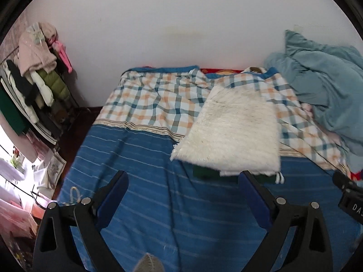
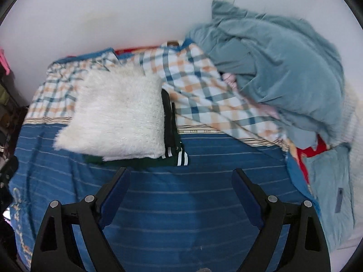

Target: Fold large clothes

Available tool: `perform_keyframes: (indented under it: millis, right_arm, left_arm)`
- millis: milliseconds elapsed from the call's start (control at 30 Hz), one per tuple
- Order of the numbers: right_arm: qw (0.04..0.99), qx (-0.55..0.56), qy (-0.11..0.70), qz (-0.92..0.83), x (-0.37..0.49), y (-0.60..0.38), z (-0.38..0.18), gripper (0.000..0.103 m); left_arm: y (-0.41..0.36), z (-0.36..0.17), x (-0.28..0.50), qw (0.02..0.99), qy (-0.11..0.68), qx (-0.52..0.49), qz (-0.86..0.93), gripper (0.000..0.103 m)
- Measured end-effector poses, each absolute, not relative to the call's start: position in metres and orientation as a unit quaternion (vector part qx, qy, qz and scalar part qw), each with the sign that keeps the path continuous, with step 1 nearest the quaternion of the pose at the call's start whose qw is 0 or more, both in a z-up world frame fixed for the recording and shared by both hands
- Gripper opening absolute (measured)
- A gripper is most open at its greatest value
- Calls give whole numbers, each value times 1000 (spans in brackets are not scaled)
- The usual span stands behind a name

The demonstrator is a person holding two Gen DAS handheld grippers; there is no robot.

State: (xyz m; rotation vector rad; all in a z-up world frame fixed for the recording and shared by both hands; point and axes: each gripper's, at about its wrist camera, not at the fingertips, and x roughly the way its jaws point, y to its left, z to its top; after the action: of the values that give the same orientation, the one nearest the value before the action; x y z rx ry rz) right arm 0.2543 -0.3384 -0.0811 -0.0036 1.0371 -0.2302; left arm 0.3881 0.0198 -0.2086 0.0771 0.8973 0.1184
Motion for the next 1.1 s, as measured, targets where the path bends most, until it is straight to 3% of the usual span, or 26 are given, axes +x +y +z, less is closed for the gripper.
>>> perform_keyframes:
  millis: [567,1100]
  right_arm:
    - [908,-19,406,-102,5,-305,160,92]
    - [929,-23,359,-88,-86,-302,237,96]
  left_arm:
    - [22,-54,221,925,378,11,38,99]
    - [17,-10,166,941,338,9,36,99]
